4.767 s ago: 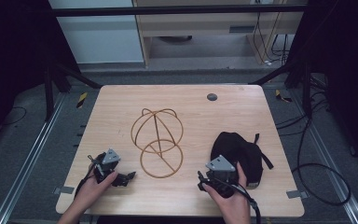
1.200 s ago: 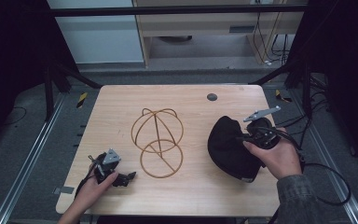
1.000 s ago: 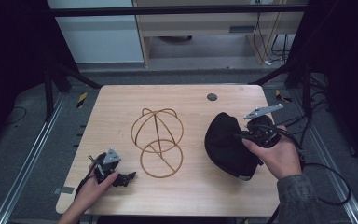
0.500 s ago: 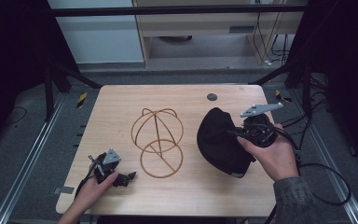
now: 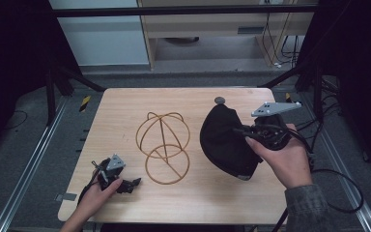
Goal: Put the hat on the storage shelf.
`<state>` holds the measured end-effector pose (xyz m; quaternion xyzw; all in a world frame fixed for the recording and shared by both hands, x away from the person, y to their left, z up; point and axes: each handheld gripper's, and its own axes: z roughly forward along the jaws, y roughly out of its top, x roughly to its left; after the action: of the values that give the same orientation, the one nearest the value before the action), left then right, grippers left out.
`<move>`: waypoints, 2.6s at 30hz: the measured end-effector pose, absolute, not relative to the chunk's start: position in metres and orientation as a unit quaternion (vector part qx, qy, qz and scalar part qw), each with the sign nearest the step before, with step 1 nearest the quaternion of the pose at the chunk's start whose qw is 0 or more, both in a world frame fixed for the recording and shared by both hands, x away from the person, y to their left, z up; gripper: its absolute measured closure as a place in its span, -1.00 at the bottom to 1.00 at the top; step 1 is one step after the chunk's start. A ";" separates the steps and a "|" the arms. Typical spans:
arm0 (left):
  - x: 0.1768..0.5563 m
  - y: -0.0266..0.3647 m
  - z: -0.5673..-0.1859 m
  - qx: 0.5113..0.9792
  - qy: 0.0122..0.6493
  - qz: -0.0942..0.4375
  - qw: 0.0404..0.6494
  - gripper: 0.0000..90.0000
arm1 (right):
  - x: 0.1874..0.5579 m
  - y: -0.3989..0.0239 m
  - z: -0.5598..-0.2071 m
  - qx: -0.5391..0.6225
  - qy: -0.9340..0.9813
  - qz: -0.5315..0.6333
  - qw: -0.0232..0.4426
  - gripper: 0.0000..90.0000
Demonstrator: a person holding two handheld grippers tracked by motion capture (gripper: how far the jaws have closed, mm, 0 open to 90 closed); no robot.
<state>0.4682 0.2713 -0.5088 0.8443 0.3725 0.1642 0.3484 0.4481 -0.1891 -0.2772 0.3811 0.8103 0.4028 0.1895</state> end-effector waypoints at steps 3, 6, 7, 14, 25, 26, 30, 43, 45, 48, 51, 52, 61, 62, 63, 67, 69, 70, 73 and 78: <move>0.468 0.271 -0.509 0.844 0.372 0.164 0.348 -1.00 | 0.447 -0.190 -0.272 0.381 0.804 0.413 0.193 0.74; 0.468 0.271 -0.509 0.844 0.372 0.164 0.348 -1.00 | 0.446 -0.190 -0.268 0.380 0.803 0.415 0.199 0.74; 0.468 0.271 -0.509 0.844 0.372 0.164 0.348 -1.00 | 0.446 -0.190 -0.267 0.380 0.801 0.418 0.199 0.74; 0.468 0.271 -0.509 0.845 0.372 0.164 0.348 -1.00 | 0.442 -0.191 -0.262 0.378 0.797 0.426 0.202 0.74; 0.468 0.271 -0.509 0.844 0.372 0.164 0.348 -1.00 | 0.440 -0.191 -0.256 0.378 0.792 0.434 0.205 0.74; 0.468 0.271 -0.509 0.844 0.372 0.164 0.348 -1.00 | 0.440 -0.191 -0.255 0.378 0.791 0.436 0.204 0.74; 0.468 0.271 -0.509 0.844 0.372 0.164 0.348 -1.00 | 0.440 -0.189 -0.251 0.374 0.788 0.442 0.207 0.75; 0.468 0.271 -0.509 0.845 0.372 0.164 0.348 -1.00 | 0.436 -0.183 -0.233 0.363 0.783 0.456 0.216 0.75; 0.468 0.271 -0.509 0.845 0.372 0.164 0.348 -1.00 | 0.436 -0.182 -0.232 0.360 0.783 0.458 0.218 0.75; 0.468 0.271 -0.509 0.845 0.373 0.164 0.348 -1.00 | 0.434 -0.181 -0.230 0.358 0.782 0.461 0.217 0.75; 0.468 0.271 -0.509 0.845 0.372 0.164 0.348 -1.00 | 0.434 -0.180 -0.228 0.356 0.782 0.464 0.214 0.75; 0.468 0.271 -0.509 0.845 0.372 0.164 0.348 -1.00 | 0.434 -0.179 -0.228 0.355 0.783 0.465 0.214 0.75; 0.468 0.271 -0.509 0.845 0.372 0.163 0.347 -1.00 | 0.431 -0.169 -0.215 0.344 0.781 0.473 0.218 0.75; 0.468 0.271 -0.509 0.845 0.372 0.163 0.347 -1.00 | 0.431 -0.167 -0.214 0.342 0.782 0.472 0.218 0.75; 0.468 0.271 -0.509 0.845 0.372 0.163 0.347 -1.00 | 0.431 -0.167 -0.213 0.341 0.783 0.473 0.218 0.75; 0.468 0.271 -0.509 0.845 0.372 0.163 0.347 -1.00 | 0.431 -0.162 -0.210 0.339 0.785 0.471 0.219 0.75; 0.468 0.271 -0.509 0.845 0.372 0.163 0.347 -1.00 | 0.432 -0.160 -0.209 0.336 0.785 0.472 0.220 0.75; 0.468 0.271 -0.509 0.845 0.372 0.163 0.347 -1.00 | 0.431 -0.159 -0.208 0.336 0.786 0.472 0.219 0.75; 0.468 0.271 -0.509 0.845 0.372 0.163 0.347 -1.00 | 0.431 -0.156 -0.205 0.332 0.786 0.475 0.218 0.75; 0.468 0.271 -0.509 0.845 0.372 0.163 0.347 -1.00 | 0.431 -0.150 -0.201 0.325 0.787 0.478 0.215 0.75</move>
<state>0.4680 0.2713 -0.5086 0.8452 0.3720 0.1631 0.3472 0.4306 -0.1505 -0.2012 0.3247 0.7870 0.4783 0.2154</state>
